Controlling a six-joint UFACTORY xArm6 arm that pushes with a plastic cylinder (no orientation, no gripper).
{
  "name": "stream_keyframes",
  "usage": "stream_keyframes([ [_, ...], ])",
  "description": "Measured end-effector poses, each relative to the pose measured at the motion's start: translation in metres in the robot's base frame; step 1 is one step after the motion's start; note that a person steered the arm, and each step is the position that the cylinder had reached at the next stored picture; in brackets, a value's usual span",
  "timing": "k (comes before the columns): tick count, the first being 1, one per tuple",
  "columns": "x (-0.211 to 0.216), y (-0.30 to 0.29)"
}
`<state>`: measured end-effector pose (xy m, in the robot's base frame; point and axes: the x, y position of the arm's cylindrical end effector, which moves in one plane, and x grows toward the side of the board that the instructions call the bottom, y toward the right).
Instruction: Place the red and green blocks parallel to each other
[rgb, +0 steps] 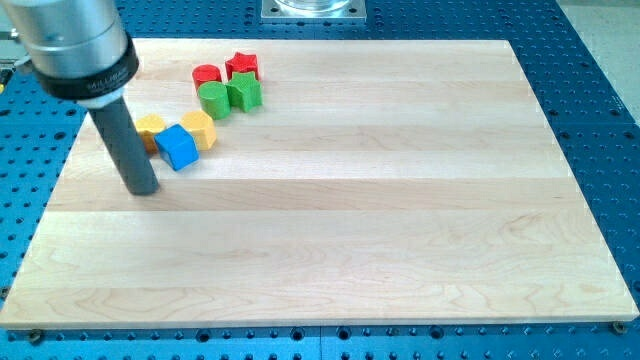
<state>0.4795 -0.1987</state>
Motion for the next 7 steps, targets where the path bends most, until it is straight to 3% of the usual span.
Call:
stream_keyframes([
  [1,0.007,0.04],
  [2,-0.025,0.122],
  [3,-0.094,0.178],
  [4,-0.147,0.175],
  [6,-0.153,0.095],
  [7,-0.193,0.134],
])
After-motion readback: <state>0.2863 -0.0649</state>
